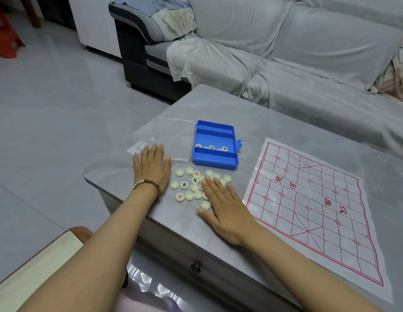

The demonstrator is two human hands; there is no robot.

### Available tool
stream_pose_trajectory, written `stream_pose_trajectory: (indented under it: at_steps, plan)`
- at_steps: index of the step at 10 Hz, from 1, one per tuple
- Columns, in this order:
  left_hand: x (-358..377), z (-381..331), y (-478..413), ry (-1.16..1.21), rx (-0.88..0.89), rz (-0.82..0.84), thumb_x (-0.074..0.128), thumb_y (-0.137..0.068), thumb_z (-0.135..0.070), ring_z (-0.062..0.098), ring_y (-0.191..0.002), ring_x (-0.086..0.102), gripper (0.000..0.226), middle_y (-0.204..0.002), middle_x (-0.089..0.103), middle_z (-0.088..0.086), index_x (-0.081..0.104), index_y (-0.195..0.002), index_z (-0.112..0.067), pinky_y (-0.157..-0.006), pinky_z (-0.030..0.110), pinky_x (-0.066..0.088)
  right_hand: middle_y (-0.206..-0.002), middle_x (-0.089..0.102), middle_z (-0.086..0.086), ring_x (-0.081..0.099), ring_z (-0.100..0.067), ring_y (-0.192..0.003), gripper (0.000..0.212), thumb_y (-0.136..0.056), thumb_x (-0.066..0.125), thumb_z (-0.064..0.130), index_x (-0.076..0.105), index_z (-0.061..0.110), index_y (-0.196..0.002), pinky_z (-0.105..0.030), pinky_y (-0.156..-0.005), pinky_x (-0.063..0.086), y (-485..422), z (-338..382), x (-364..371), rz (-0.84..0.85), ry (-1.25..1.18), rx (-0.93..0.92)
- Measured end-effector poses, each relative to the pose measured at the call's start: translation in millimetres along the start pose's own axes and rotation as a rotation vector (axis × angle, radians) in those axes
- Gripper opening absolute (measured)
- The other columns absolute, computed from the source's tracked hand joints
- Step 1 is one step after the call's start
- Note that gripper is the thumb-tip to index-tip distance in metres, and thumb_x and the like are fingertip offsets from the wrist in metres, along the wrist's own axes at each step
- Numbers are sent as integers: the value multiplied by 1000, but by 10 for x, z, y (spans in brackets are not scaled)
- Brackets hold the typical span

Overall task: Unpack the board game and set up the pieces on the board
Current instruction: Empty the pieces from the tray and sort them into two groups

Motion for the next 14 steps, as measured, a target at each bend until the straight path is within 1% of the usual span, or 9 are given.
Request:
stream_pose_trajectory:
  at_steps: [1, 2, 3, 4, 5, 6, 9, 13, 14]
  plan:
    - [-10, 11, -29, 20, -9, -1, 21, -100, -36, 21, -145, 6, 51, -156, 18, 2, 22, -147, -17, -117, 42, -1, -158, -7, 12, -13, -3, -144, 69, -92, 13, 62, -1, 28, -151, -31, -119, -7, -73, -42, -187, -81, -125, -1]
    - [-3, -7, -56, 39, -19, -3, 20, -100, -37, 20, -145, 5, 51, -156, 18, 2, 21, -147, -18, -118, 41, -2, -158, 13, 8, 8, -8, -145, 55, -99, 35, 44, 22, 26, -149, -32, -119, 11, -341, -266, -599, -277, -312, 59]
    - [27, -35, -78, 28, -15, -6, 19, -100, -38, 20, -145, 5, 51, -156, 17, 1, 20, -147, -19, -118, 41, -1, -154, 27, 4, 24, -13, -141, 52, -97, 39, 44, 35, 21, -143, -32, -113, 25, -774, -531, -849, -308, -306, 121]
    - [66, -23, -93, 4, -23, 4, 16, -100, -39, 20, -145, 4, 52, -157, 15, -1, 18, -148, -20, -118, 41, -1, -143, 38, -3, 36, -21, -132, 53, -97, 35, 49, 40, 17, -138, -35, -105, 33, -1212, -758, -795, -154, -189, 220]
    - [75, -14, -100, -1, -24, -5, 15, -99, -41, 19, -145, 4, 53, -157, 14, -1, 18, -148, -21, -118, 41, -1, -124, 45, -6, 43, -25, -116, 46, -96, 33, 52, 48, 17, -123, -35, -90, 38, -1451, -802, -682, -99, -91, 256]
    - [76, -7, -95, -7, -30, -11, 16, -99, -41, 19, -145, 4, 53, -157, 13, -2, 17, -148, -21, -118, 40, -1, -101, 46, -1, 48, -23, -94, 40, -97, 33, 50, 47, 15, -108, -31, -72, 36, -1521, -690, -641, -141, -42, 191]
    - [70, -4, -70, -6, -43, -8, 16, -99, -43, 19, -145, 1, 55, -157, 10, 0, 14, -149, -19, -118, 39, -2, -73, 43, 2, 41, -17, -61, 36, -99, 36, 39, 41, 13, -74, -32, -59, 31, -1542, -613, -647, -222, -123, 115]
    - [88, 1, -72, -14, -43, -1, 15, -99, -44, 18, -145, 0, 55, -158, 9, -1, 13, -149, -20, -118, 39, -3, -45, 29, 2, 26, -13, -45, 55, -96, 48, 36, 29, 16, -49, -30, -52, 27, -1554, -721, -738, -354, -290, 150]
    - [87, -11, -72, -13, -40, 0, 15, -99, -43, 18, -145, 0, 55, -158, 9, -1, 13, -149, -20, -118, 38, -3, -45, 25, 2, 24, -13, -47, 55, -96, 49, 36, 27, 14, -50, -29, -52, 27, -1520, -816, -819, -415, -477, 195]
Point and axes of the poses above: each hand's wrist, its own y-axis away from the middle knuckle, its own x-axis out of the palm, z = x × y, the point moved 9 cm from there along -y, towards the middle knuckle
